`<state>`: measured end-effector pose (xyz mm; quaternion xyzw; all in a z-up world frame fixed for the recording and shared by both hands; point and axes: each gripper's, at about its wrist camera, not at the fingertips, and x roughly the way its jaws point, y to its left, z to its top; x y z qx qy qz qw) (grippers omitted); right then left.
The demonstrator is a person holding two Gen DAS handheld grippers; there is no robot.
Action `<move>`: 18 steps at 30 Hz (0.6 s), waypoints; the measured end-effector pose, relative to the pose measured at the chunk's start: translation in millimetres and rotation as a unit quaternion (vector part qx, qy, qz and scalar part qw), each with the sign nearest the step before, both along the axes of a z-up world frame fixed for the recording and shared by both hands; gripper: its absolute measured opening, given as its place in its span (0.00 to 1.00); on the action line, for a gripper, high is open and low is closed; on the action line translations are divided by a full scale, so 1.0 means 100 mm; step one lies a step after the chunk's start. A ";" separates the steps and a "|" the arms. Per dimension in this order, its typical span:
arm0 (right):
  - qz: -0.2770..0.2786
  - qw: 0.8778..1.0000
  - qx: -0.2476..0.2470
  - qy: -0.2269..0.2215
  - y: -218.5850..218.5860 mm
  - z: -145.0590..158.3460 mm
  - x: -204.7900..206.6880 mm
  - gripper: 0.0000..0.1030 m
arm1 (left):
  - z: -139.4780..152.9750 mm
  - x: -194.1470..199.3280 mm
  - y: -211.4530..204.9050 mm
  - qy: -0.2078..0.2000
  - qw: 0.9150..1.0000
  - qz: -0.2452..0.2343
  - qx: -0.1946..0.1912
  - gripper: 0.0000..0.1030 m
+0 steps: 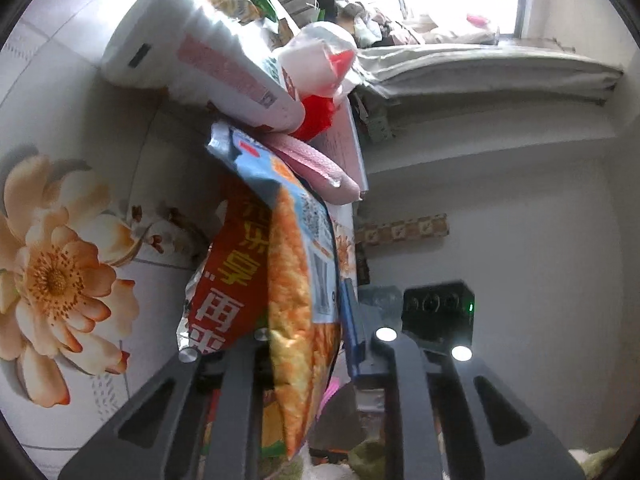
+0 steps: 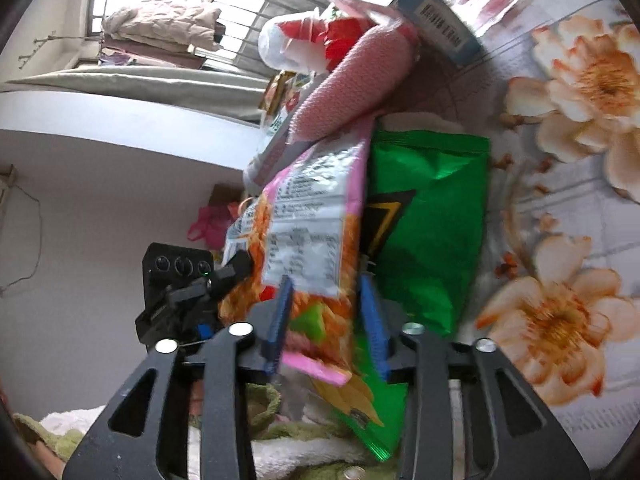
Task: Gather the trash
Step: 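Grasp the green chip bag with the right tool while the left tool grasps the orange bag, then lift both chip bags off the table with both tools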
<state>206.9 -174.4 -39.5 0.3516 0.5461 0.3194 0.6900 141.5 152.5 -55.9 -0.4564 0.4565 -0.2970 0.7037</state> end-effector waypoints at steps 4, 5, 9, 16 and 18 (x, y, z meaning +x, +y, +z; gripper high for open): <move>-0.035 0.999 -0.032 0.010 -0.23 0.01 -0.20 0.52 | -0.06 -0.05 0.12 -0.006 1.000 0.019 -0.011 0.13; -0.041 0.998 -0.038 0.016 -0.27 -0.01 -0.22 0.52 | -0.08 -0.07 0.14 -0.006 1.000 0.021 -0.006 0.13; -0.057 0.996 -0.053 0.052 -0.36 -0.14 -0.34 0.52 | -0.16 -0.11 0.16 0.003 0.999 0.022 0.032 0.13; -0.054 0.995 -0.003 0.083 -0.26 -0.30 -0.34 0.50 | -0.24 -0.15 0.13 0.001 0.996 0.019 0.088 0.13; -0.053 0.995 0.003 0.086 -0.24 -0.32 -0.35 0.51 | -0.22 -0.13 0.09 -0.005 0.995 0.021 0.102 0.14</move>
